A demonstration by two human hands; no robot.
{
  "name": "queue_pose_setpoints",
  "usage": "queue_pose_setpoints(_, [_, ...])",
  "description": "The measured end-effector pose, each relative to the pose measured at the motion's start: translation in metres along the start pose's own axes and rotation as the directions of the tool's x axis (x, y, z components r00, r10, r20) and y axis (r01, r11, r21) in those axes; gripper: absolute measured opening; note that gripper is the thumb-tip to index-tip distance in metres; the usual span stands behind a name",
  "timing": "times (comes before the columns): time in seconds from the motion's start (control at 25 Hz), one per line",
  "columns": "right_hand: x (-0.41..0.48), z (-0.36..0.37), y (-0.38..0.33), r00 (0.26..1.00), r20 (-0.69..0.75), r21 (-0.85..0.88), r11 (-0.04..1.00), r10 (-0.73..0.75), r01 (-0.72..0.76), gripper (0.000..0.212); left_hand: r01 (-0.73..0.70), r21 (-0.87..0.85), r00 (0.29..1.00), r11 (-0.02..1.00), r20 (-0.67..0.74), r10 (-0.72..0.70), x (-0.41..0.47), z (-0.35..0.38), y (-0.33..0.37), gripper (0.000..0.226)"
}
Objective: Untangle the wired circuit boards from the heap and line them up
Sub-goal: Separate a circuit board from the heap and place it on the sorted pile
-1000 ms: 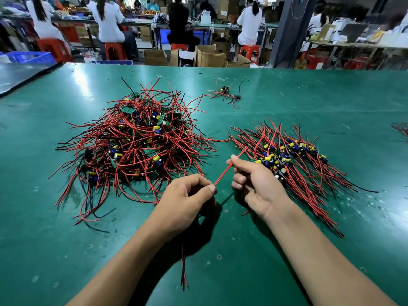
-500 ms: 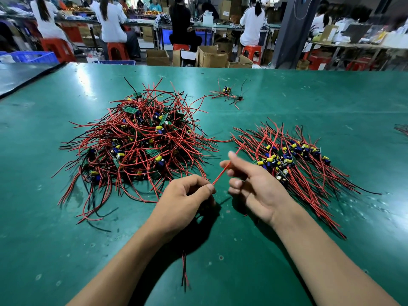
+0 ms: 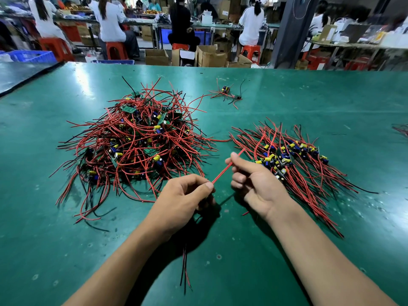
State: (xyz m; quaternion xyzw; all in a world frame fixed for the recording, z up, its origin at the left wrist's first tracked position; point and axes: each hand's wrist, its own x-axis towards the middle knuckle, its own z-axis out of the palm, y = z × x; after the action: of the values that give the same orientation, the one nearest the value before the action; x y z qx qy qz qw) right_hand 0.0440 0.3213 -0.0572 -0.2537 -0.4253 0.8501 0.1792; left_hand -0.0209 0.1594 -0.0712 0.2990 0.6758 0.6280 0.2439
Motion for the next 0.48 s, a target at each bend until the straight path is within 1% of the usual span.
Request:
queue_pose_setpoints(0.12, [0.003, -0.006, -0.012, 0.997, -0.065, 0.135, 0.990, 0.051, -0.042, 0.025, 0.014, 0.012, 0.999, 1.000, 0.029, -0.014, 0.000, 0.002, 0.001, 0.016])
queue_pose_setpoints(0.32, [0.002, -0.009, -0.015, 0.982, -0.002, 0.334, 0.926, 0.188, -0.177, 0.034, 0.041, -0.006, 0.996, 0.999, 0.076, -0.040, -0.002, 0.002, 0.003, 0.017])
queue_pose_setpoints(0.4, [0.001, -0.008, -0.016, 0.978, 0.022, 0.360, 0.911, 0.206, -0.200, 0.030, 0.037, -0.002, 0.996, 0.999, 0.078, -0.037, -0.002, 0.002, 0.004, 0.017])
queue_pose_setpoints(0.48, [0.002, -0.009, -0.015, 0.985, 0.020, 0.317, 0.933, 0.171, -0.168, 0.025, 0.035, -0.001, 0.997, 0.999, 0.064, -0.035, -0.002, 0.002, 0.005, 0.017])
